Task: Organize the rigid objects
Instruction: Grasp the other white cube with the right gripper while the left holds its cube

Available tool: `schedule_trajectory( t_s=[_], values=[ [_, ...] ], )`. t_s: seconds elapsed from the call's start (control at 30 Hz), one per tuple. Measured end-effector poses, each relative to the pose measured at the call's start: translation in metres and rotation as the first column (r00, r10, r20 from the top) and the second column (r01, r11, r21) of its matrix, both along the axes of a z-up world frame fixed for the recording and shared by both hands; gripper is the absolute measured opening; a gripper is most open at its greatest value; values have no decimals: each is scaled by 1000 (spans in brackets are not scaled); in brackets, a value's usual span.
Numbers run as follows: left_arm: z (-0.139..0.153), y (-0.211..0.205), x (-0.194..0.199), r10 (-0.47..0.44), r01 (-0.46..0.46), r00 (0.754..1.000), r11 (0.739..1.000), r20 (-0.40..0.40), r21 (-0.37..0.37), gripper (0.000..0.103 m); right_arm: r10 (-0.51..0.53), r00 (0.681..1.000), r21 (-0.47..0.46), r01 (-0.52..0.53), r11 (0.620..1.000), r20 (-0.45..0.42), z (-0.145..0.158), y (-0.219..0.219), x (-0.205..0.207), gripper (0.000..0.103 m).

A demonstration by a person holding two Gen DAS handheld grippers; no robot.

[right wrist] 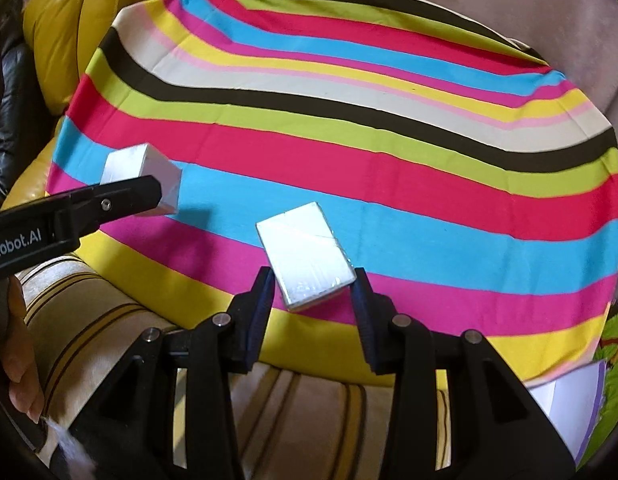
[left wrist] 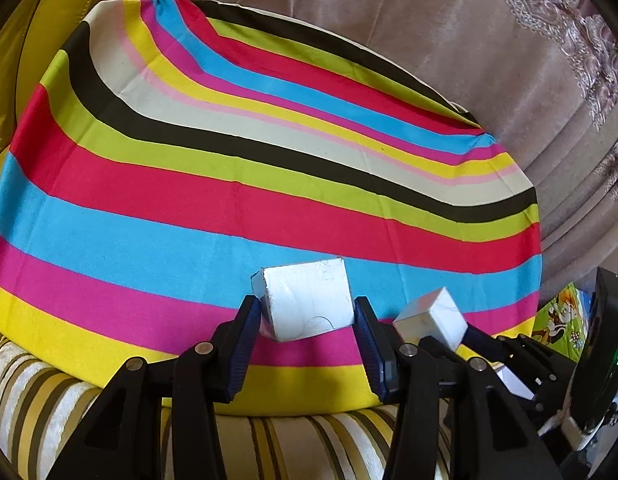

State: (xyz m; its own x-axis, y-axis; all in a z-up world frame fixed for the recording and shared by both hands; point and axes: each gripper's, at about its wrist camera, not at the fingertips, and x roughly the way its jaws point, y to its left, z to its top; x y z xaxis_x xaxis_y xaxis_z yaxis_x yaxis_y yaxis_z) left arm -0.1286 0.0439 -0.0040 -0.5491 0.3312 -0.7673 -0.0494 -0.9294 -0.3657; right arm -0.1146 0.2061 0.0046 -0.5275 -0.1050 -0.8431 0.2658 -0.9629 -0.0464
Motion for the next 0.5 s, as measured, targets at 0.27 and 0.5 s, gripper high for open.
schedule_trajectory(
  t_s=[0.27,0.5],
  values=[
    [6,14,15,-33,33,999,999,-10,-2,48,-38,999,-8,38,999,-27,9,14,14,43],
    [12,31,26,-73,73,997,997,-13,4,48,-85,995,-24,84,996,-48,17,31,33,43]
  ],
)
